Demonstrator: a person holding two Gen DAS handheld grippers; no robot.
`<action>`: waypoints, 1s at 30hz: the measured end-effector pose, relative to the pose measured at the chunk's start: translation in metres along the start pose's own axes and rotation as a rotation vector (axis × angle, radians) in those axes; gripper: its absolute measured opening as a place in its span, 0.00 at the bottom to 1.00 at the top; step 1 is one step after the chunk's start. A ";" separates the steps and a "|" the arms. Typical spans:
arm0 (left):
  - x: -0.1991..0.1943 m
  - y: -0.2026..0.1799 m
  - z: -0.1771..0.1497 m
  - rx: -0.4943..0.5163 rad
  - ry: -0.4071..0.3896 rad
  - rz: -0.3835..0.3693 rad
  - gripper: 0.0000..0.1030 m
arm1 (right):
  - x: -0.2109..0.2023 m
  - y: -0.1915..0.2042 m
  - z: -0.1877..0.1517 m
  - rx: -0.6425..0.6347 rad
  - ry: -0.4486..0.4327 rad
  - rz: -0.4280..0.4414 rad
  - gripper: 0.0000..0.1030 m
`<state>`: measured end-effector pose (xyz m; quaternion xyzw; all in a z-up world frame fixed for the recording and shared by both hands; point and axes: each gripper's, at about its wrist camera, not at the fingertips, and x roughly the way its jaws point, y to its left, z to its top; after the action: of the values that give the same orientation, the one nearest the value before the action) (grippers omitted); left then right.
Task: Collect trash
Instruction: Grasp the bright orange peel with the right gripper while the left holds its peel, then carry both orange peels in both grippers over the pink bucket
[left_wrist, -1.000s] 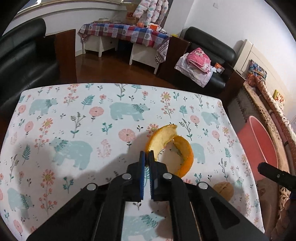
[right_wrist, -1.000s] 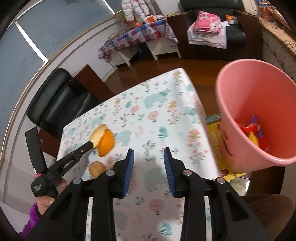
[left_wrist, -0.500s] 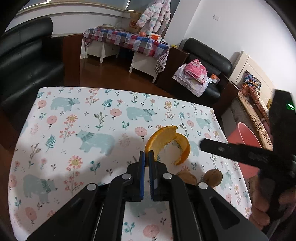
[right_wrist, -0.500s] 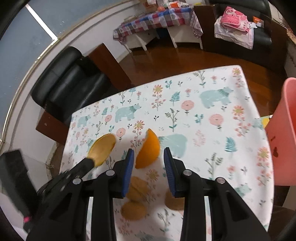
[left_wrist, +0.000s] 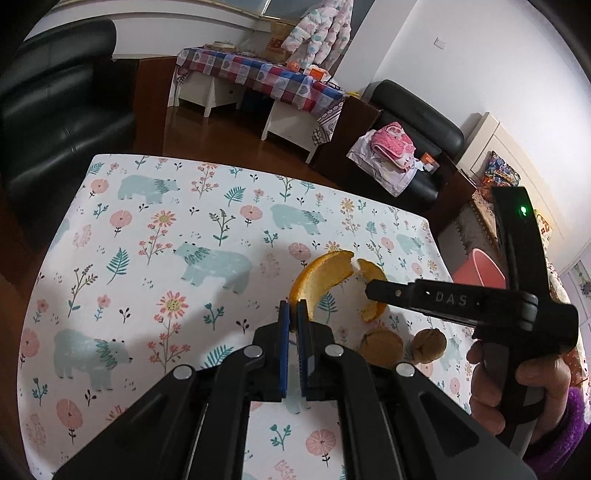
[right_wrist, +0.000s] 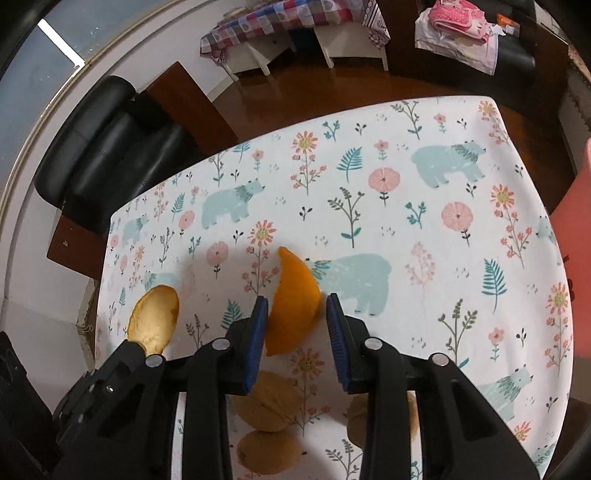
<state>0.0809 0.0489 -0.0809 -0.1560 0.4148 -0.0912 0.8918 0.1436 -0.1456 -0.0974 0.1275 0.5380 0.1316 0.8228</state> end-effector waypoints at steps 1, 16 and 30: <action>0.000 0.000 0.000 -0.001 0.000 -0.002 0.04 | -0.002 -0.001 -0.001 0.000 -0.004 0.000 0.23; -0.017 -0.016 0.007 0.021 -0.027 -0.019 0.04 | -0.063 -0.032 -0.005 0.066 -0.148 0.112 0.16; -0.019 -0.071 0.008 0.112 -0.027 -0.071 0.04 | -0.112 -0.076 -0.020 0.123 -0.235 0.096 0.16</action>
<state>0.0721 -0.0108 -0.0374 -0.1216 0.3913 -0.1438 0.9008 0.0880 -0.2543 -0.0369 0.2177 0.4384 0.1219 0.8635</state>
